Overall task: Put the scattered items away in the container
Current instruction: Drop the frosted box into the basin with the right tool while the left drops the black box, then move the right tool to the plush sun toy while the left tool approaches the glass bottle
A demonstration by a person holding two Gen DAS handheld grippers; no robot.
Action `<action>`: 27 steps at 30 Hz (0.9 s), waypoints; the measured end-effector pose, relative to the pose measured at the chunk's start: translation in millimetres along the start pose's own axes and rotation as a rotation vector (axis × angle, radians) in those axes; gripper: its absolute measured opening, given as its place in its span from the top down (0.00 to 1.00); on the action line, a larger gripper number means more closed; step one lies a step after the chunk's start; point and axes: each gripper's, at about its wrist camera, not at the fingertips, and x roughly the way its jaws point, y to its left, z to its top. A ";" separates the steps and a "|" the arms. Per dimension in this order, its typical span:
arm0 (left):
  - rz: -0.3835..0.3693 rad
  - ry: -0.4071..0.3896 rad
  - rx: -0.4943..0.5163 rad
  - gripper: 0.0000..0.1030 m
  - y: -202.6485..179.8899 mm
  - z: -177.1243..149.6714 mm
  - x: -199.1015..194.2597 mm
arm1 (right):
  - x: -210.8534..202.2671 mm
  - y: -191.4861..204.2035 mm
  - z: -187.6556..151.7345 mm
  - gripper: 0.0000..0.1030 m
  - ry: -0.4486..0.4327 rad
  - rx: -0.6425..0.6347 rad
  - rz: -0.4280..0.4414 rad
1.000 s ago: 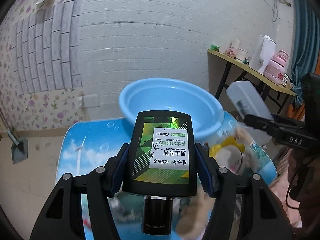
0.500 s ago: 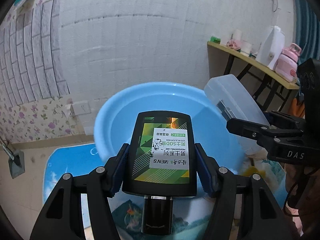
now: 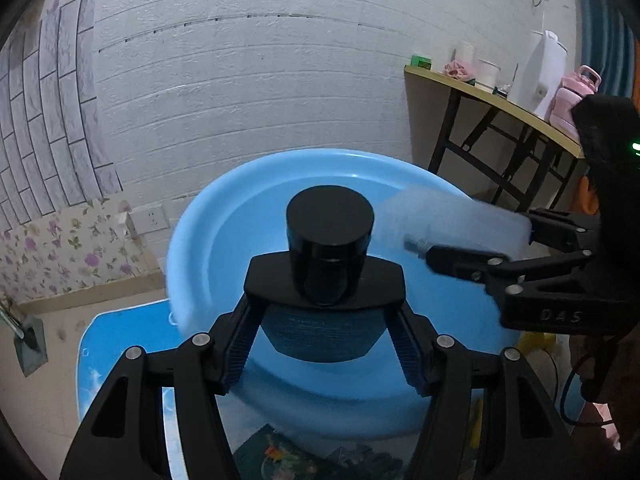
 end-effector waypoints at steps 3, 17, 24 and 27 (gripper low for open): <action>-0.018 0.024 -0.004 0.39 -0.8 1.0 -4.2 | 10.1 3.7 6.7 0.40 0.075 0.035 0.023; 0.062 -0.187 -0.107 0.04 -19.3 -36.6 -89.7 | -91.2 5.9 -28.0 0.18 -0.172 0.116 0.017; 0.220 -0.324 -0.125 0.00 -30.2 -44.1 -153.4 | -138.8 14.2 -62.3 0.00 -0.329 0.006 -0.091; 0.287 -0.345 -0.111 0.00 -37.8 -41.5 -166.7 | -160.2 13.1 -66.1 0.00 -0.410 -0.006 -0.083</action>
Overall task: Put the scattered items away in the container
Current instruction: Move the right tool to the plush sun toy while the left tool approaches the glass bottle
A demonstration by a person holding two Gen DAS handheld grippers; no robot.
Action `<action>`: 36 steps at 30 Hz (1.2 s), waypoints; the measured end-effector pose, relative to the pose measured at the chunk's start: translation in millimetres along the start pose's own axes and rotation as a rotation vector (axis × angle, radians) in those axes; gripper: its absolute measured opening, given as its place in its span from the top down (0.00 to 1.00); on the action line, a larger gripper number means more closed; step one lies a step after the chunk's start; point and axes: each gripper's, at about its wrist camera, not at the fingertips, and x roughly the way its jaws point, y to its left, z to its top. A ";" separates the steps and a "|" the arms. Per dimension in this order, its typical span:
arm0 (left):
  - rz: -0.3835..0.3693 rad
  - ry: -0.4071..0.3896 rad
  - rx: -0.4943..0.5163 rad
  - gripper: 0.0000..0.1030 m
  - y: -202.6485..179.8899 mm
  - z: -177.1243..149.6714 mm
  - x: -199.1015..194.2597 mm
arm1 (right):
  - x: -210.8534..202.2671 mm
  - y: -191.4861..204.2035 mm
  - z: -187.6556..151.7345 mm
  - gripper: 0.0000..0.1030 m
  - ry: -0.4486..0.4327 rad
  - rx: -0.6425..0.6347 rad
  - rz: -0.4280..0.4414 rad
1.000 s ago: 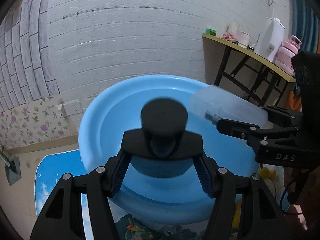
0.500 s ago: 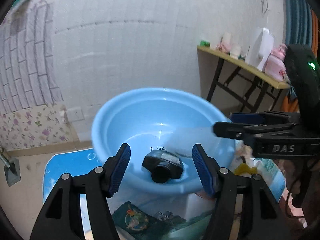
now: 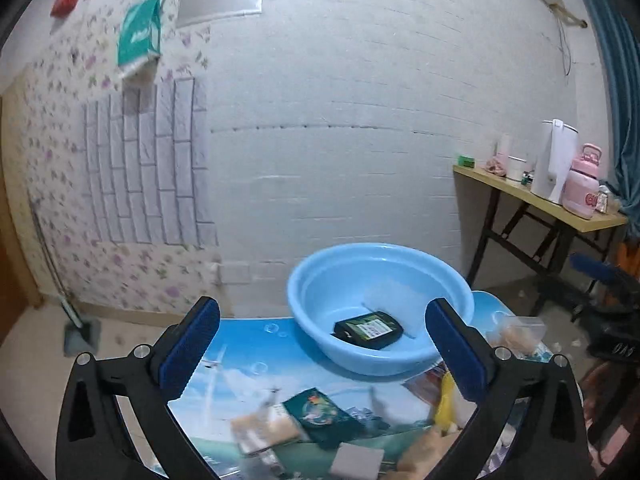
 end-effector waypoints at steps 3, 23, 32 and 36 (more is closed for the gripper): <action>0.040 0.006 -0.007 0.00 0.5 -2.7 -9.6 | -18.8 -3.4 7.1 0.00 -0.066 -0.009 -0.041; 0.094 0.141 -0.040 0.00 49.8 -62.3 -1.4 | 5.3 -62.2 -32.7 0.10 0.199 0.133 -0.170; 0.097 0.207 -0.038 0.00 57.0 -82.1 11.3 | 21.7 -22.9 -56.8 0.49 0.293 -0.025 -0.095; 0.106 0.203 -0.037 0.00 58.1 -81.4 11.5 | 26.6 -18.7 -62.6 0.65 0.306 -0.058 -0.120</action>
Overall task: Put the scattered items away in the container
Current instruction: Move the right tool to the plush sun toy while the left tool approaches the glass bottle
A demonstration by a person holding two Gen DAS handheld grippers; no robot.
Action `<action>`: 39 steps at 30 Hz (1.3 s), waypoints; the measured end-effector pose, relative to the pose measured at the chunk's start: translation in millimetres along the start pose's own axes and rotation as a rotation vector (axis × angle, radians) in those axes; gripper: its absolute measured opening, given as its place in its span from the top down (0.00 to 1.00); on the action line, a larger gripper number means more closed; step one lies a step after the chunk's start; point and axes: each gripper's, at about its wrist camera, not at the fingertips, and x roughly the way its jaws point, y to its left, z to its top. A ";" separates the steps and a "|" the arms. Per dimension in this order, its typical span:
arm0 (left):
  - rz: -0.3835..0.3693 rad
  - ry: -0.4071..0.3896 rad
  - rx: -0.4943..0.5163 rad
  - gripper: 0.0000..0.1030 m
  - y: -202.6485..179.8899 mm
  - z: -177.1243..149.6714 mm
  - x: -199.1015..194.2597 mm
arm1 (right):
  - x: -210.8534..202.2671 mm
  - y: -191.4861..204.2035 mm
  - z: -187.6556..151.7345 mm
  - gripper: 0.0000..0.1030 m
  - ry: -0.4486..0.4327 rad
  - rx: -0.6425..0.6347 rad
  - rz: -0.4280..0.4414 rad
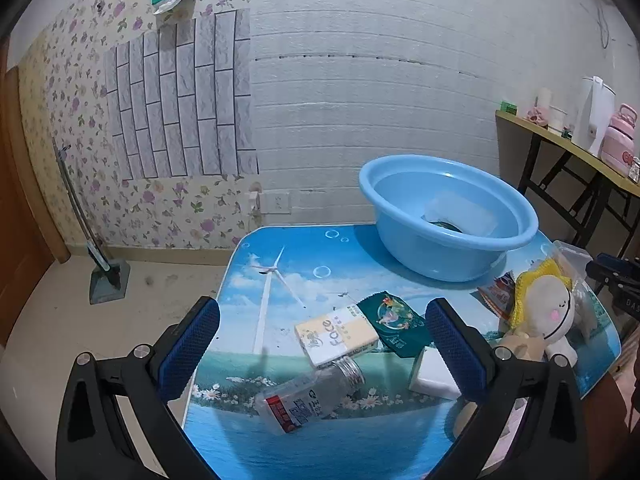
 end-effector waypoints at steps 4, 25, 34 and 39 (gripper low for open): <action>0.000 0.024 0.004 0.00 -2.3 -3.2 6.8 | 4.3 -7.3 -1.4 0.65 0.007 0.015 -0.010; 0.013 0.155 0.019 0.00 8.9 -35.3 35.9 | 3.7 -25.0 -19.3 0.31 0.011 0.148 0.243; 0.029 0.193 0.004 0.00 23.4 -42.9 42.0 | -0.8 1.4 -18.1 0.25 0.006 0.074 0.281; 0.007 0.221 -0.021 0.00 33.2 -50.4 51.0 | 0.4 8.8 -18.3 0.25 0.016 0.058 0.285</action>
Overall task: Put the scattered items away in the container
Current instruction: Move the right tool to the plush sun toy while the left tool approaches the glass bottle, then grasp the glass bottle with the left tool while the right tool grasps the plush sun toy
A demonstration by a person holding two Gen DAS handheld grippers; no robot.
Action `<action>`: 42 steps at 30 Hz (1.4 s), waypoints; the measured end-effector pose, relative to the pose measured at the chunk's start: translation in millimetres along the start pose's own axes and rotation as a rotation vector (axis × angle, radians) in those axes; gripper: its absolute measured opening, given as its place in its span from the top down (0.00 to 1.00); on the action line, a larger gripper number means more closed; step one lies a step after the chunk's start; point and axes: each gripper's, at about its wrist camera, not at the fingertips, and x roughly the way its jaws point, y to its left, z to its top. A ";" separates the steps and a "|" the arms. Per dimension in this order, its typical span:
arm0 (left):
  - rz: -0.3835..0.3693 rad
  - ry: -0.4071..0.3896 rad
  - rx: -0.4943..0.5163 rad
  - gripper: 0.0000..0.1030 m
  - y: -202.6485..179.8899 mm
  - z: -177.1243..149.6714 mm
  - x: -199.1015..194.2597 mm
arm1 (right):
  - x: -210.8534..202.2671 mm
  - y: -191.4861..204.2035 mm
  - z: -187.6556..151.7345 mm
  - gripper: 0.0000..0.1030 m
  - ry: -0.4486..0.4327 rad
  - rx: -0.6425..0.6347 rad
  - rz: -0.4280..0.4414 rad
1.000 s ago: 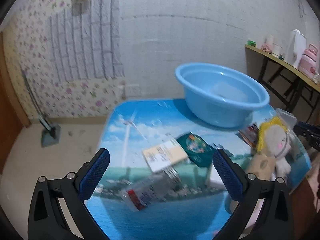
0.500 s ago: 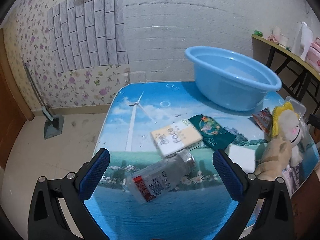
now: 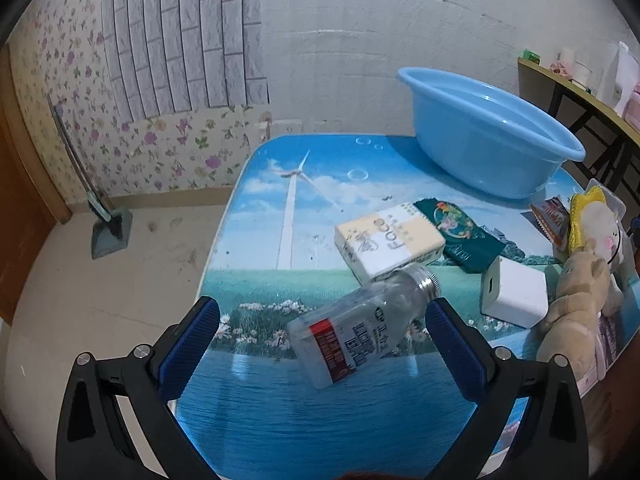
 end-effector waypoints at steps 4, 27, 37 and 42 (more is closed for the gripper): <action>0.011 0.009 0.002 0.00 1.2 -4.1 5.7 | 3.9 5.7 1.1 0.25 0.008 -0.009 -0.008; -0.105 -0.012 0.140 0.35 -13.7 -13.3 -7.4 | 36.6 23.0 -3.0 0.25 0.093 -0.083 -0.115; -0.126 0.004 0.144 0.45 -19.1 -14.6 1.8 | 43.1 25.4 -6.9 0.25 0.107 -0.092 -0.124; -0.149 -0.030 0.125 0.50 -16.9 -14.7 -7.9 | 40.8 29.0 -7.9 0.38 0.091 -0.132 -0.138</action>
